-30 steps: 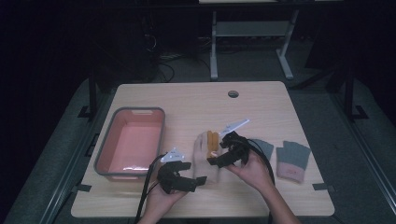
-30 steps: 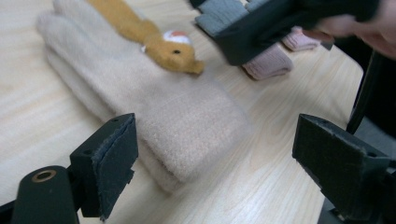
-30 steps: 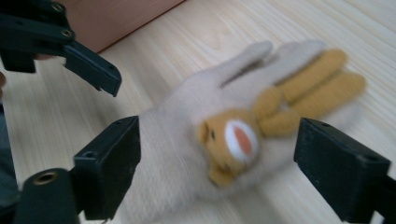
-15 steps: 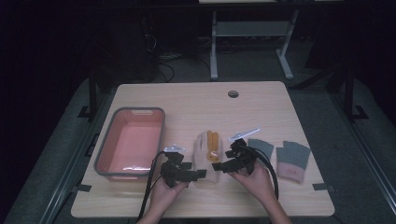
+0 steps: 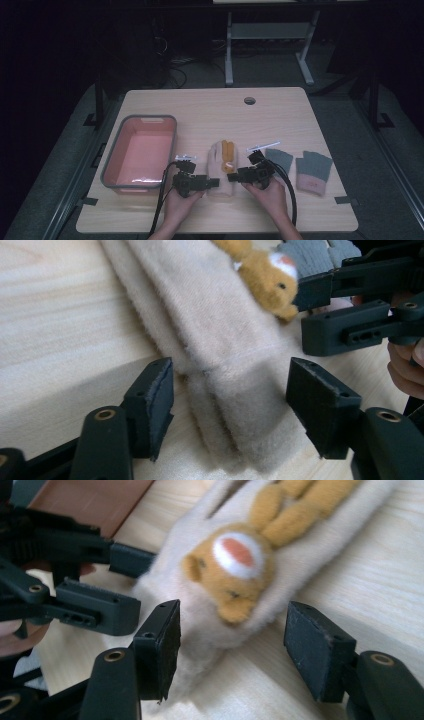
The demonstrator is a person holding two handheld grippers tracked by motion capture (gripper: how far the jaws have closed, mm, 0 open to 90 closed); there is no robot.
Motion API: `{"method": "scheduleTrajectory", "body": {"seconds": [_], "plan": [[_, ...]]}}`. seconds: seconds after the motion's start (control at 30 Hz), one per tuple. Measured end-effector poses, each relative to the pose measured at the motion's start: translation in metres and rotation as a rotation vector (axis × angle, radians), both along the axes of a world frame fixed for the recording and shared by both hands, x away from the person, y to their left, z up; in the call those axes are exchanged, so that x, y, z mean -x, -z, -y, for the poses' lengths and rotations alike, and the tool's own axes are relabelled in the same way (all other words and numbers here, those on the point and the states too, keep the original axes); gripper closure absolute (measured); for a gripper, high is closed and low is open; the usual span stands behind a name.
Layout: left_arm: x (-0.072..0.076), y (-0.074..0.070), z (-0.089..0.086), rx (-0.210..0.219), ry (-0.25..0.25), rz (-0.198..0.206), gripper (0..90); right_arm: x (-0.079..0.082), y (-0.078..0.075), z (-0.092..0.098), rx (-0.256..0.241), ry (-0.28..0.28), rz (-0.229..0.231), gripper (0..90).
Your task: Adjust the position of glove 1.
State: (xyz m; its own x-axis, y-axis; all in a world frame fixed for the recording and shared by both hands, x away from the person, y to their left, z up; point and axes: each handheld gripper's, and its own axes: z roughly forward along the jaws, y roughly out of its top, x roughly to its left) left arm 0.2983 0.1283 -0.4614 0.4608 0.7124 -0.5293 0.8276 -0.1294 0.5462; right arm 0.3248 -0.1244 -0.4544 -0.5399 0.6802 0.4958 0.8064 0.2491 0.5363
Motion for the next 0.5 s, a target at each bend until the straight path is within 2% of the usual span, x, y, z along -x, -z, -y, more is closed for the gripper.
{"method": "scheduleTrajectory", "body": {"seconds": [0.23,0.27,0.33,0.5], "plan": [[-0.002,0.003,0.000,-0.009,0.007,-0.006,41.6,-0.001,0.008,-0.003,-0.020,0.006,-0.032,39.1],[-0.002,0.003,0.000,-0.012,0.007,-0.005,42.6,-0.002,0.011,-0.005,-0.029,0.007,-0.051,41.3],[-0.002,0.003,-0.001,-0.014,0.011,-0.008,43.5,-0.002,0.012,-0.005,-0.044,0.012,-0.060,42.2],[-0.003,0.006,-0.002,0.016,0.022,-0.023,51.9,-0.001,0.013,-0.007,-0.055,0.039,-0.076,44.4]]}}
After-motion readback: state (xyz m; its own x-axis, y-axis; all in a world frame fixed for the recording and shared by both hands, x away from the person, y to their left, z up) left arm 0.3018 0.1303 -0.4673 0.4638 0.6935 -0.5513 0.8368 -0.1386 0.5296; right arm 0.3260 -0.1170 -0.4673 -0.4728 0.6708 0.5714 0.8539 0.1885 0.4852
